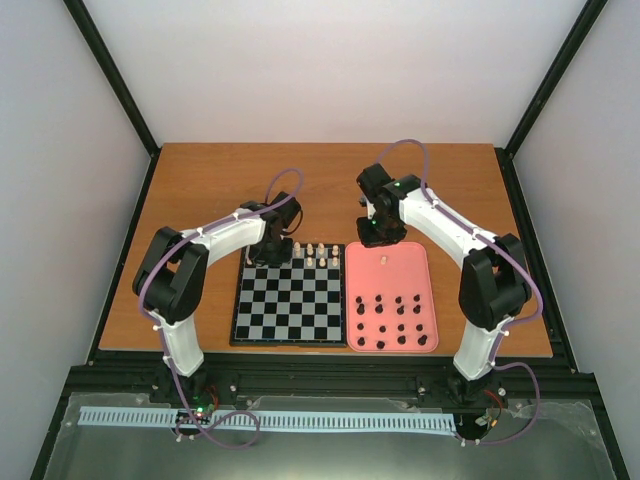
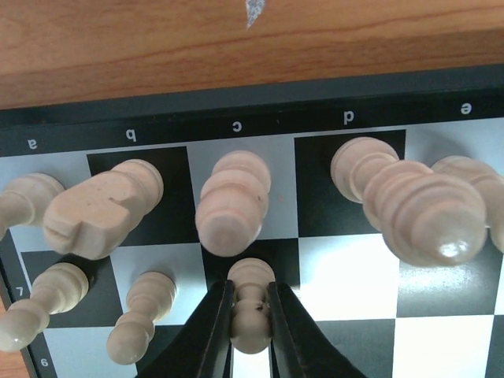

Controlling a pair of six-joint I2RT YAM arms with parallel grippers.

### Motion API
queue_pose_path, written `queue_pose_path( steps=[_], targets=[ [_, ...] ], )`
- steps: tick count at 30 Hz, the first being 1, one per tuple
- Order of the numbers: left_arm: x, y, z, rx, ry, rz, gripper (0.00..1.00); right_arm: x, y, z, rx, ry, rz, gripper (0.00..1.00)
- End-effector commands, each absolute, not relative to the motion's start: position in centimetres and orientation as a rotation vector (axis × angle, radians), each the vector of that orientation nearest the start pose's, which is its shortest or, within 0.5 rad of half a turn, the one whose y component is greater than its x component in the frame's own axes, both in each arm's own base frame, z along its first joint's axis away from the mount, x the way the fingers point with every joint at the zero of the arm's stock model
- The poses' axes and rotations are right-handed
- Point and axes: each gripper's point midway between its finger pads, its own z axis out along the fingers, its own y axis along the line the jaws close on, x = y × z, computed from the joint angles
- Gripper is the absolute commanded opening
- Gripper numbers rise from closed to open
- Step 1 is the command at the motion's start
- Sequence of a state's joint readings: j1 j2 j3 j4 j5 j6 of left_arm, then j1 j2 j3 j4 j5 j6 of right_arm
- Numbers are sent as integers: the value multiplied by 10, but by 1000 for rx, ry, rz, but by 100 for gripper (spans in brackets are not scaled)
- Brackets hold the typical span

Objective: Set up the chess pieces on the board
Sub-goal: Place the chess piece on the chessboard.

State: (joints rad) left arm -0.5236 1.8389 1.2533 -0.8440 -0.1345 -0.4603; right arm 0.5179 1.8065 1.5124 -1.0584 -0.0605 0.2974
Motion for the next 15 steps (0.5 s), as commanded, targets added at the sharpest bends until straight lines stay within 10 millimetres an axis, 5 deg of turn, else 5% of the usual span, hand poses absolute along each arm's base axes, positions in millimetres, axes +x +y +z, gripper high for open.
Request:
queue_pose_path(
  steps=[1,15],
  targets=[
    [328,-164,39,105,2961,46,16,332,206,117,-345,2945,211,5],
    [323,-157,62,109,2941,62,22,333,208,118,-357,2940,221,6]
  ],
)
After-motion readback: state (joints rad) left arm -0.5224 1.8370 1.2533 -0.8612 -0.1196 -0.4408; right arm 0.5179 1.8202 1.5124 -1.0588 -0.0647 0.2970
